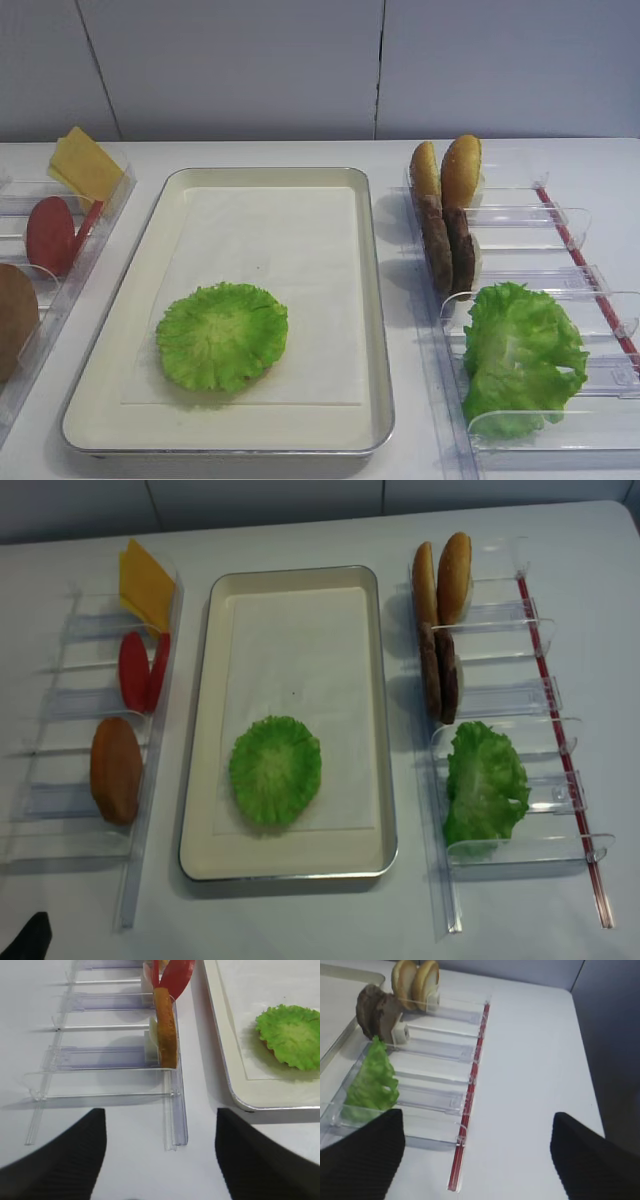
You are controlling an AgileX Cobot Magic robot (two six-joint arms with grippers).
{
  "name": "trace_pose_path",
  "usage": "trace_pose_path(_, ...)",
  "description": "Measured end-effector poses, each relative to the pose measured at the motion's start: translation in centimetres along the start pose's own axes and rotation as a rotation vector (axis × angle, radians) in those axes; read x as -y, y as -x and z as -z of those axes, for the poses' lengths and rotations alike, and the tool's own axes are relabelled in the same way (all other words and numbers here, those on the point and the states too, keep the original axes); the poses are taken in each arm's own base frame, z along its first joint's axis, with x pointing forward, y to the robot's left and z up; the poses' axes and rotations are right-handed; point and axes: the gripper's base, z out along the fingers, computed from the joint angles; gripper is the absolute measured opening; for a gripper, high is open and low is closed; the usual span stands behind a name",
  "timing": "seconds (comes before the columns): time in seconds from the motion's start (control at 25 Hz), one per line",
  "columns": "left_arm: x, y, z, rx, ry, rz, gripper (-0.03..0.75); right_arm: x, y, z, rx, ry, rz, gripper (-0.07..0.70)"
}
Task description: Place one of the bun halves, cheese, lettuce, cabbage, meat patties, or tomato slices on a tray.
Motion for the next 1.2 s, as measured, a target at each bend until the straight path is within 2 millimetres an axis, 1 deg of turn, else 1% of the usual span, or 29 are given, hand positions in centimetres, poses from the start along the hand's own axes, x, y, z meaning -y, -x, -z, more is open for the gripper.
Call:
trace_pose_path(0.12, 0.0, 0.0, 0.0, 0.0, 0.0, 0.0, 0.471, -0.6, -0.8, -1.2, -0.041, -0.002, -0.038, 0.607)
trace_pose_path(0.2, 0.0, 0.0, 0.0, 0.0, 0.0, 0.0, 0.471, -0.8, -0.8, -1.5, -0.037, -0.013, -0.05, 0.607)
trace_pose_path(0.52, 0.0, 0.0, 0.0, 0.0, 0.0, 0.0, 0.471, -1.2, -0.8, -1.8, -0.029, -0.081, -0.077, 0.607)
trace_pose_path(1.2, 0.0, 0.0, 0.0, 0.0, 0.0, 0.0, 0.471, -1.3, -0.8, -1.8, -0.029, -0.087, -0.074, 0.607)
